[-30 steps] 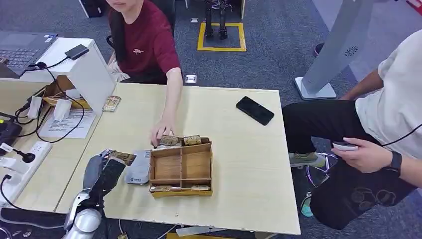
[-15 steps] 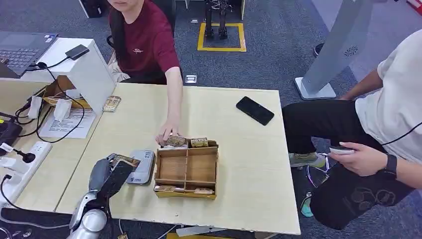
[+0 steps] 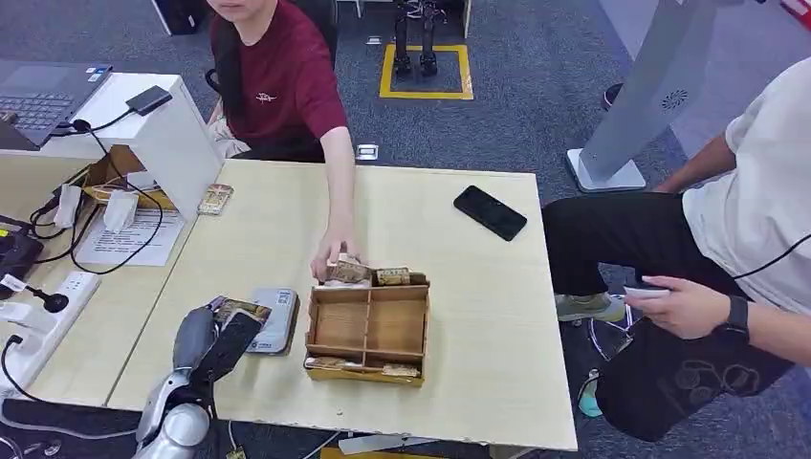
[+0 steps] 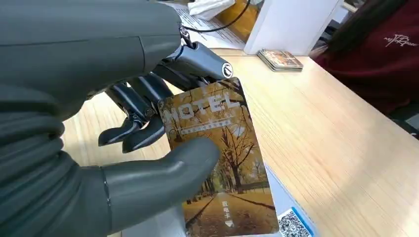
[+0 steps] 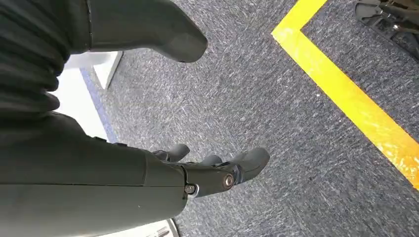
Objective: Pass the card to the sensor for recognition and then transmit it.
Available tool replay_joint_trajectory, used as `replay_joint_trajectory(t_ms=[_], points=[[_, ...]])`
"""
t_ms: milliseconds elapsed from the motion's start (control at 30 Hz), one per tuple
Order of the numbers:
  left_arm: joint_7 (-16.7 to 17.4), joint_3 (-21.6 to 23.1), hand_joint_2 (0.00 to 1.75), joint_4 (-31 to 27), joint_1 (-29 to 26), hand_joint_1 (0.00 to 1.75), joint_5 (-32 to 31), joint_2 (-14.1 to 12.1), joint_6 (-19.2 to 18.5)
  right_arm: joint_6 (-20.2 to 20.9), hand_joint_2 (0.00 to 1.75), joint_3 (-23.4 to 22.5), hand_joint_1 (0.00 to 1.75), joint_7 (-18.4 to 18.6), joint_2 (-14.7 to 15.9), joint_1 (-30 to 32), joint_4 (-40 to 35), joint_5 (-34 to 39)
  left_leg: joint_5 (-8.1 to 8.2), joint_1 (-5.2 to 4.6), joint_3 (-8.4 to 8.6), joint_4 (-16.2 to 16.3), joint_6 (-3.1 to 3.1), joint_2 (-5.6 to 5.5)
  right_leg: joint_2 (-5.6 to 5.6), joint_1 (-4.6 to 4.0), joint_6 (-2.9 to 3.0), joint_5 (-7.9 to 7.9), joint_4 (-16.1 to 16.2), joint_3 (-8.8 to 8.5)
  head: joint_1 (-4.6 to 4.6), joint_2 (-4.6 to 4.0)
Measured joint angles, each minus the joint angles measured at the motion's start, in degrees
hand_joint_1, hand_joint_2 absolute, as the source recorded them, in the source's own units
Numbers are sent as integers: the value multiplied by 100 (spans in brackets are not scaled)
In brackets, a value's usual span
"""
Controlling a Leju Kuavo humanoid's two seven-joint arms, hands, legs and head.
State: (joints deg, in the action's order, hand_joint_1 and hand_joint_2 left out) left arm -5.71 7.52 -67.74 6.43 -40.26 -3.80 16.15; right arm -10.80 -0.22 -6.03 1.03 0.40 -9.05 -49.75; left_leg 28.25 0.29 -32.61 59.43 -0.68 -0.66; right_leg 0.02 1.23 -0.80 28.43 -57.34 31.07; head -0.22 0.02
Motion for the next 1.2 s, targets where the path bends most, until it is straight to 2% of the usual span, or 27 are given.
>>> replay_joint_trajectory(t_ms=[1200], points=[[31, 0, 175, 593, 265, 175, -365, 153, 247, 4, 175, 0, 0, -2, -20, -4, -2, -85, -3, -1, 20, -1, -2, -6, -9, 0, -1, 0, 0, -25, 0, 0]])
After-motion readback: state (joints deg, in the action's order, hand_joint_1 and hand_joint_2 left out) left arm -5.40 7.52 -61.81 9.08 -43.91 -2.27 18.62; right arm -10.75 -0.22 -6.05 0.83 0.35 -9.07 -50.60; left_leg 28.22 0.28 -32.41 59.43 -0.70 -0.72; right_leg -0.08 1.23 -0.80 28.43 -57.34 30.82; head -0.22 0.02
